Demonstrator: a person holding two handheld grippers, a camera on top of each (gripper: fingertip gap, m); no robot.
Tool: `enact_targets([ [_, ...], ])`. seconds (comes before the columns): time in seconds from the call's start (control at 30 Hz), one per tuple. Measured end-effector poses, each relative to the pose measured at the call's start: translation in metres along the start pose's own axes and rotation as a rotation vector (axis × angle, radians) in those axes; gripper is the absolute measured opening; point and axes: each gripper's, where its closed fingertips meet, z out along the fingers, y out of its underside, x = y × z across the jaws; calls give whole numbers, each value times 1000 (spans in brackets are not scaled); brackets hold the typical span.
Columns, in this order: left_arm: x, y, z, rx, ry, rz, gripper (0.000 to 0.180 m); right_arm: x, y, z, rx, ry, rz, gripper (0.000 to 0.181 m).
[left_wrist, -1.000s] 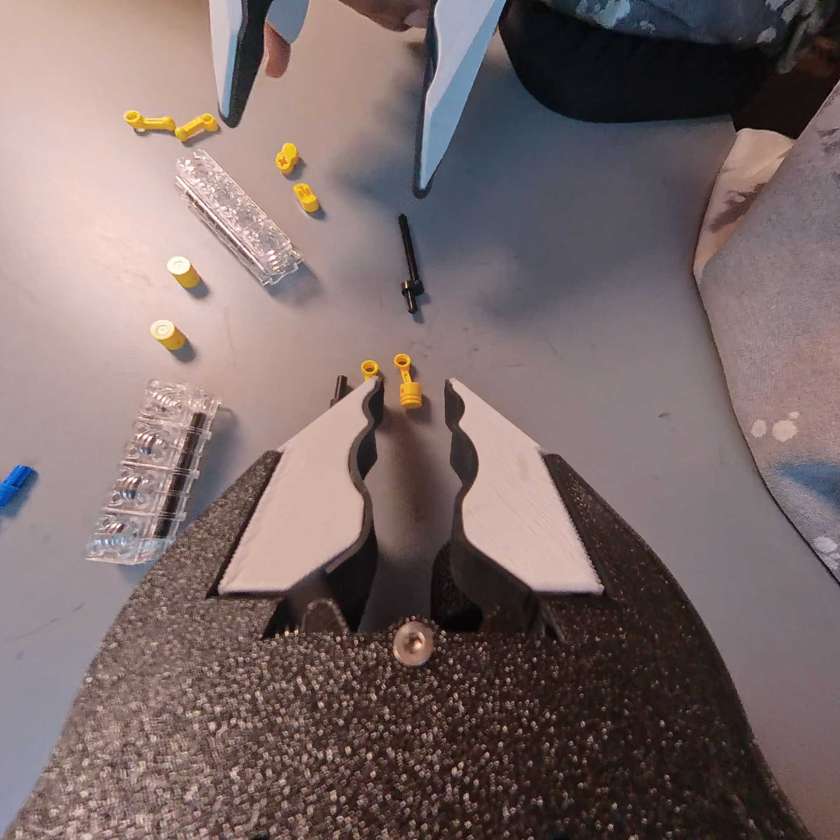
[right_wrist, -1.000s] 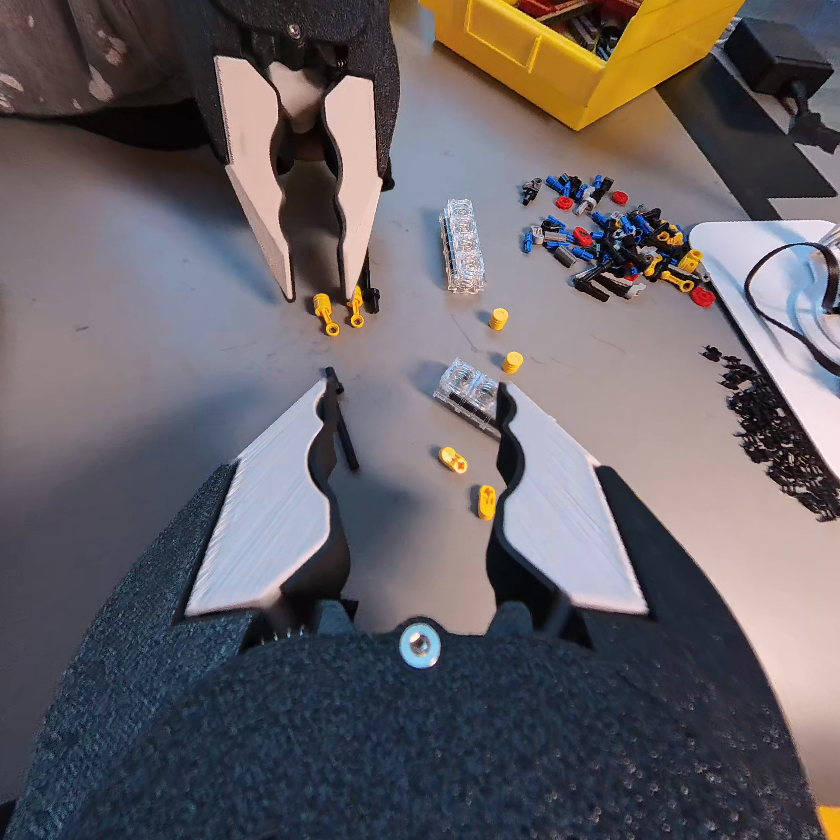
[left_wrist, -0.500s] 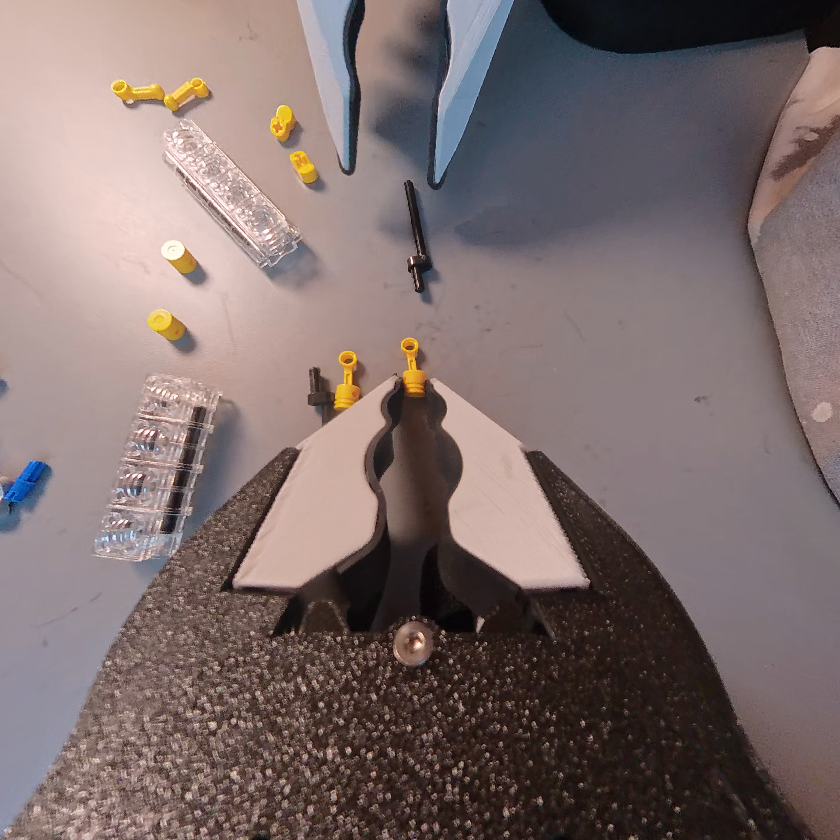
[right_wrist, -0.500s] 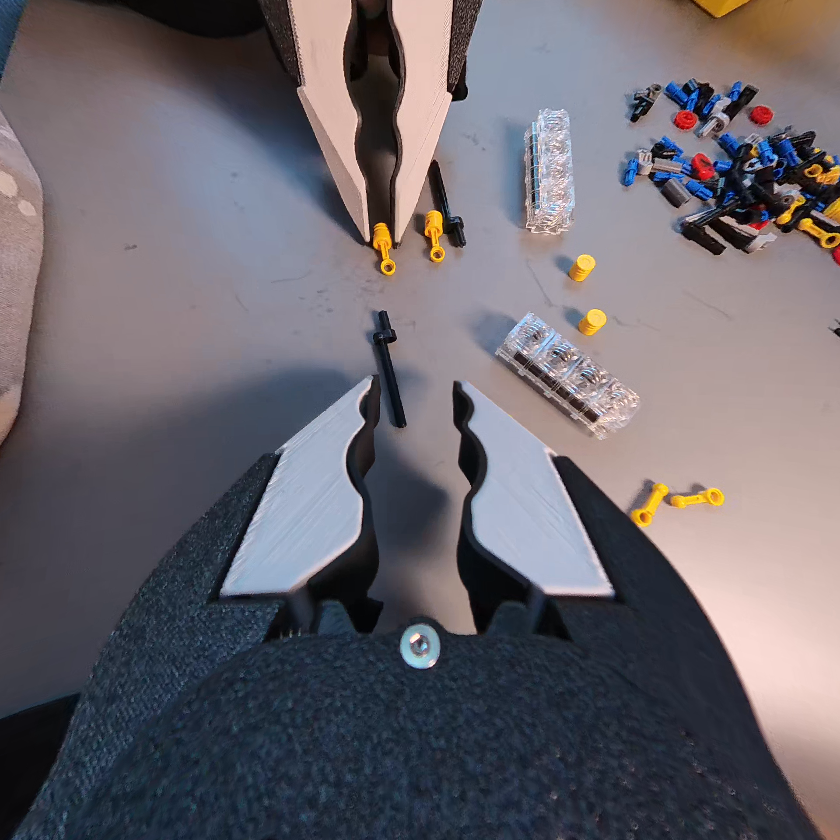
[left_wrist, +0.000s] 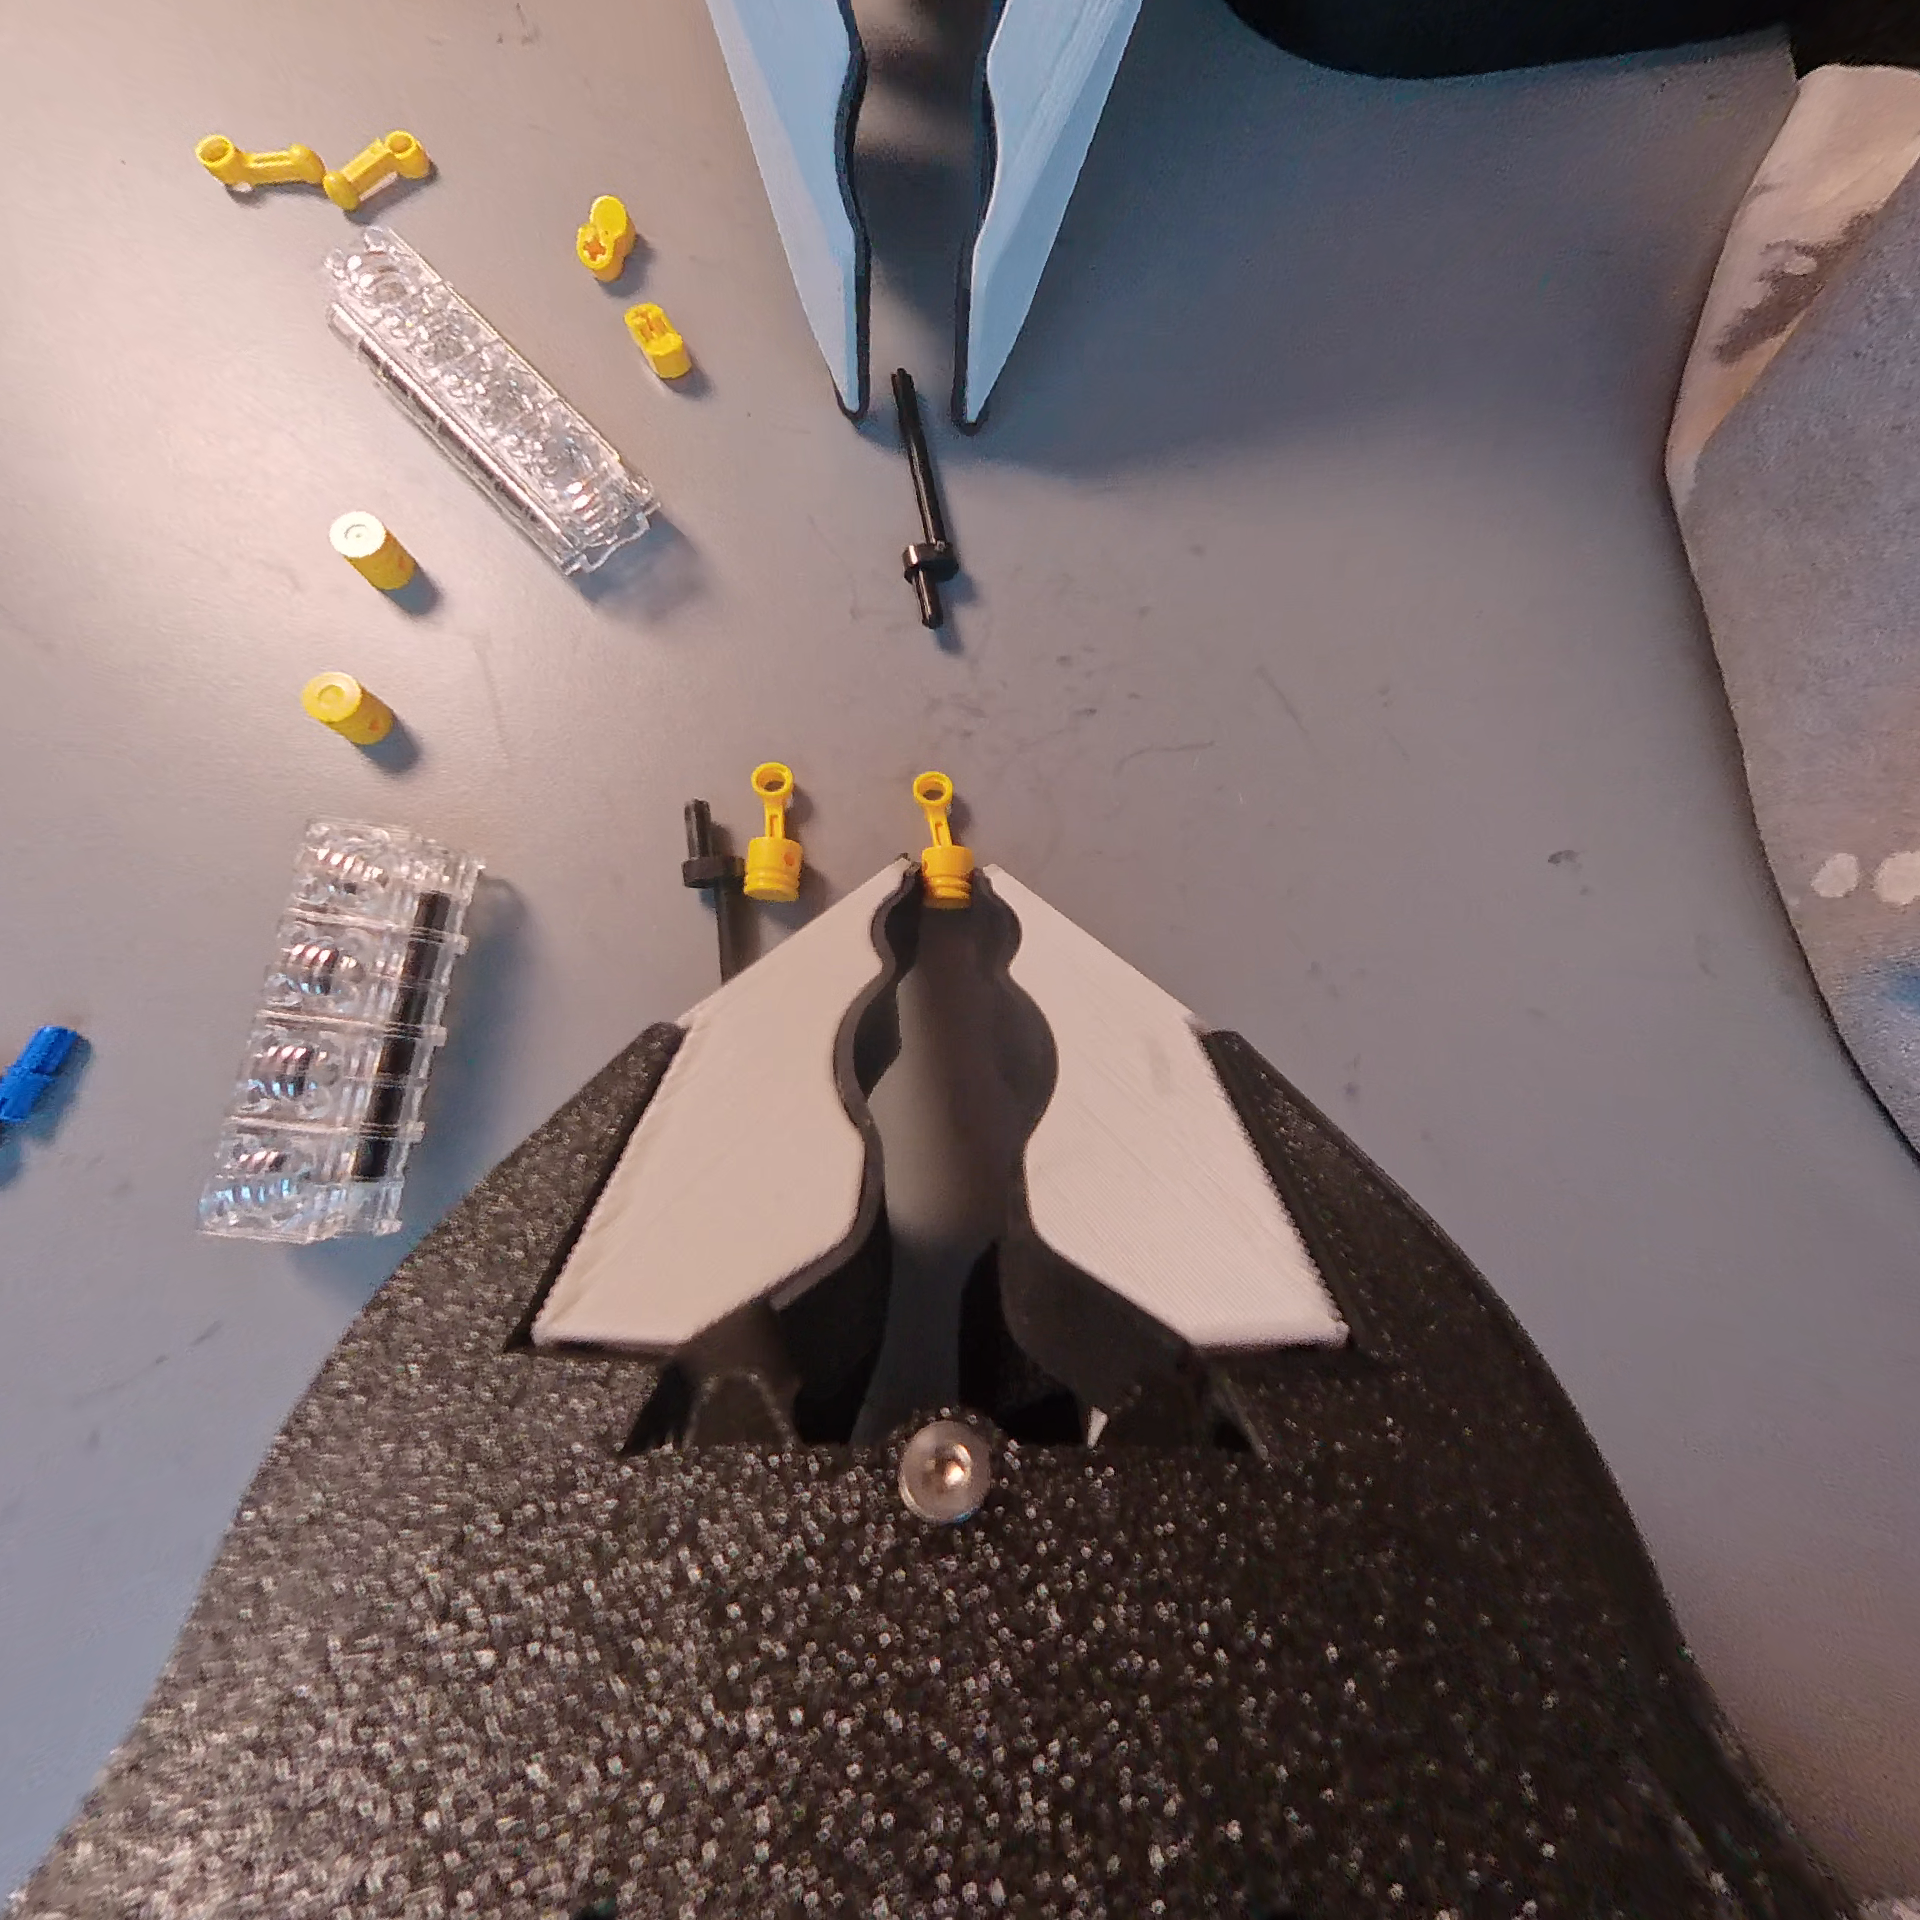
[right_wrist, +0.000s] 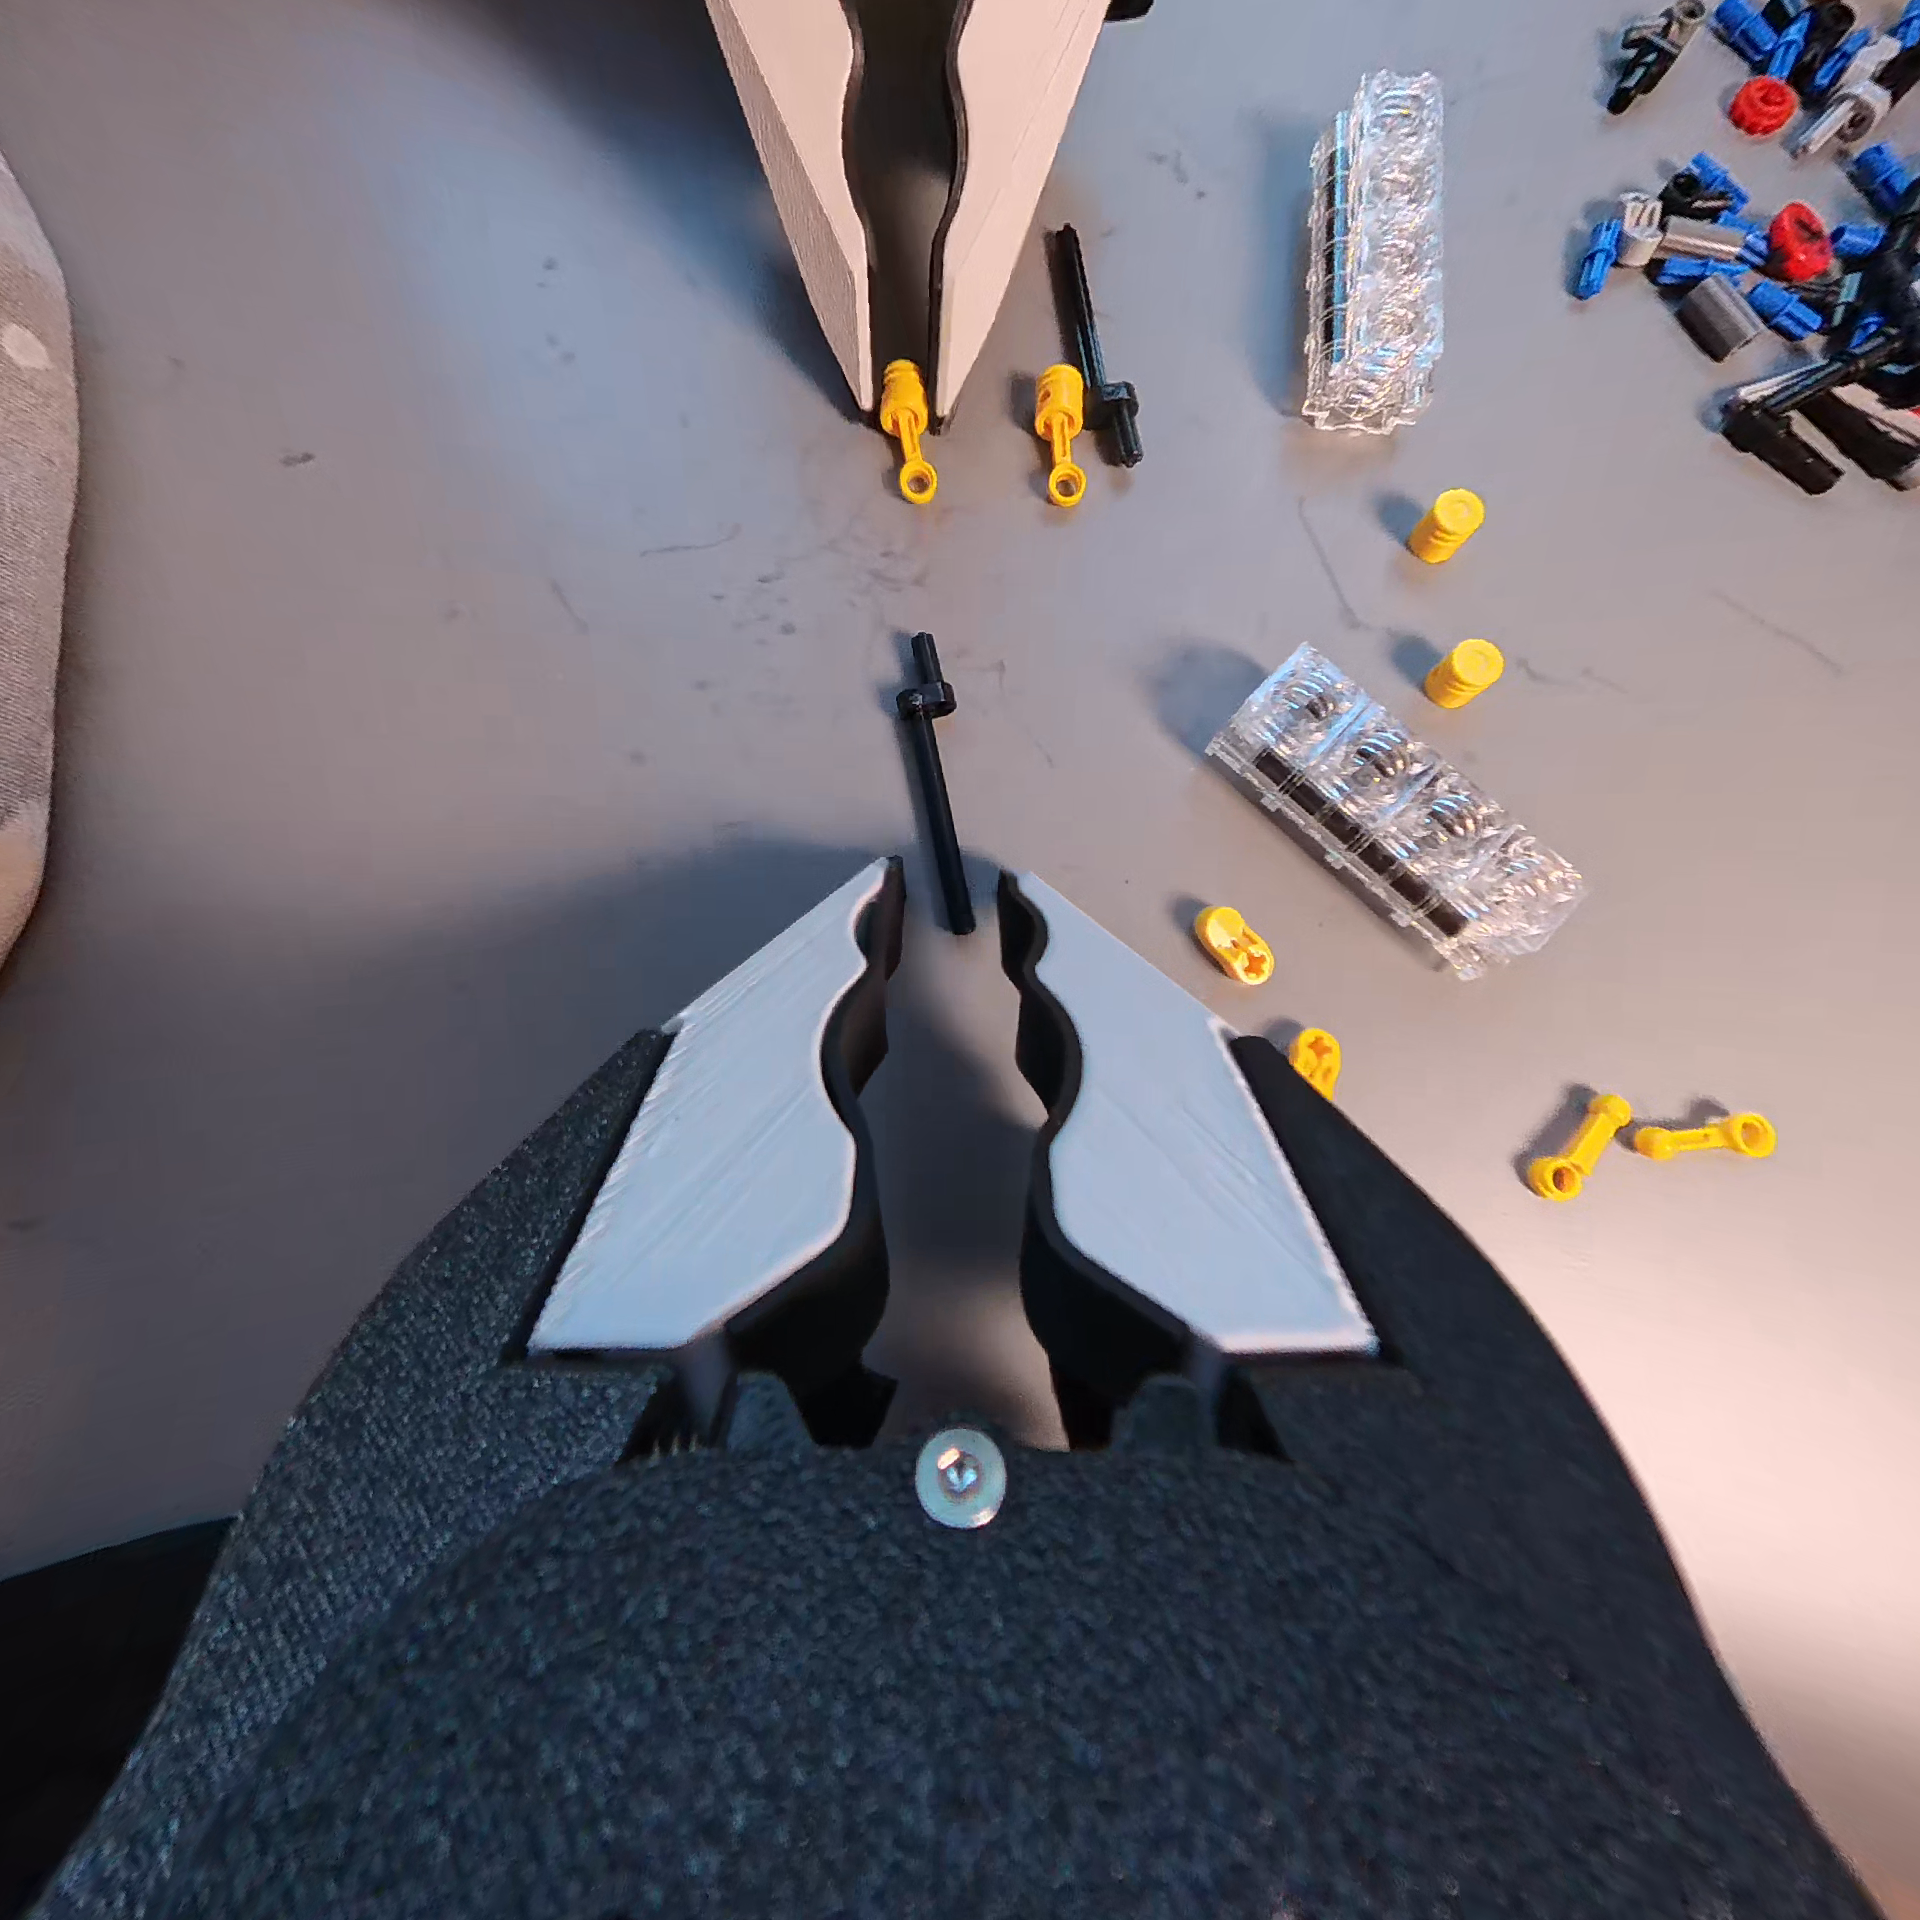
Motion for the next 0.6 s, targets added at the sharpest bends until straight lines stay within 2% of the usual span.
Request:
enact_targets([
  [0.17, 0, 3, -4, -4, 10, -15, 7, -2, 1, -1, 0, -15, 4, 5],
  [0.4, -1, 0, -11, 34, 20, -32, 8, -2, 2, -2, -4, -18, 8, 4],
  [0.6, -11, -4, -21, 89, -35, -47, 13, -2, -5, -5, 53, -34, 35, 17],
])
